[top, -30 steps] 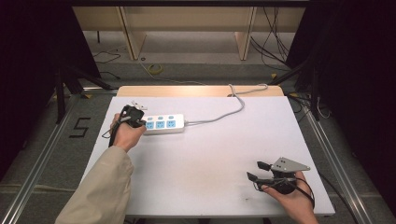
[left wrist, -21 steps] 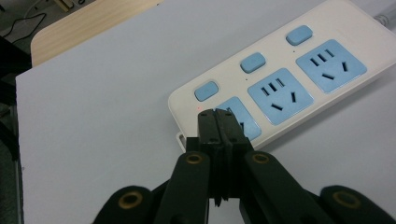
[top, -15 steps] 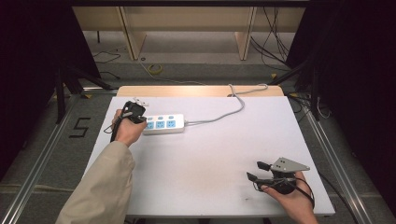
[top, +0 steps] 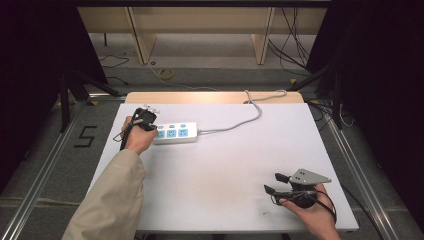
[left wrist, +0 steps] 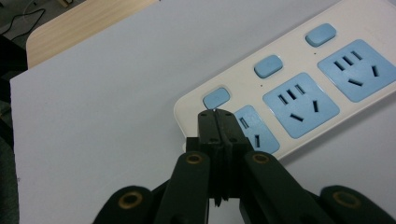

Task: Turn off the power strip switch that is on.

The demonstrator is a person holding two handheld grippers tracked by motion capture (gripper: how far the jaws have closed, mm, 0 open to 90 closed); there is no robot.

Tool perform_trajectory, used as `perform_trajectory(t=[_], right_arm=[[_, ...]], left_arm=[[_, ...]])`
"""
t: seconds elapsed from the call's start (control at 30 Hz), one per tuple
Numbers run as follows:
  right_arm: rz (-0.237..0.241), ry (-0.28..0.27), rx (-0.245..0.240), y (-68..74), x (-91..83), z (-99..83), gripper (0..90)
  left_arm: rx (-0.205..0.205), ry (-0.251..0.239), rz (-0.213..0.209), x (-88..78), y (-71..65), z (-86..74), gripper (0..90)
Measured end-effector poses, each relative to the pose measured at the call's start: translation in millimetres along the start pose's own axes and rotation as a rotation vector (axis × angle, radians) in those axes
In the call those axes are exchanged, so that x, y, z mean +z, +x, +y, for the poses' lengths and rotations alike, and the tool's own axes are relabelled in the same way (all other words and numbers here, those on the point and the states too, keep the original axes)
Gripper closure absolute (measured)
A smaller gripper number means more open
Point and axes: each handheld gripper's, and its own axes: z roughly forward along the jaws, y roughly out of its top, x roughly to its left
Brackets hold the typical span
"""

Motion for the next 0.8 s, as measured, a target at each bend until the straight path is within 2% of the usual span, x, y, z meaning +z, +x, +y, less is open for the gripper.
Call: perform_trajectory(t=[0.57,0.8], right_arm=[[0.001,0.001,0.001,-0.8,0.5,-0.2,39.1],[0.002,0.002,0.001,-0.9,0.6,-0.3,39.1]], left_arm=[[0.016,0.013,-0.006,5.3,4.0,13.5,89.8],[0.01,0.014,0.0,7.1,6.6,17.7,89.7]])
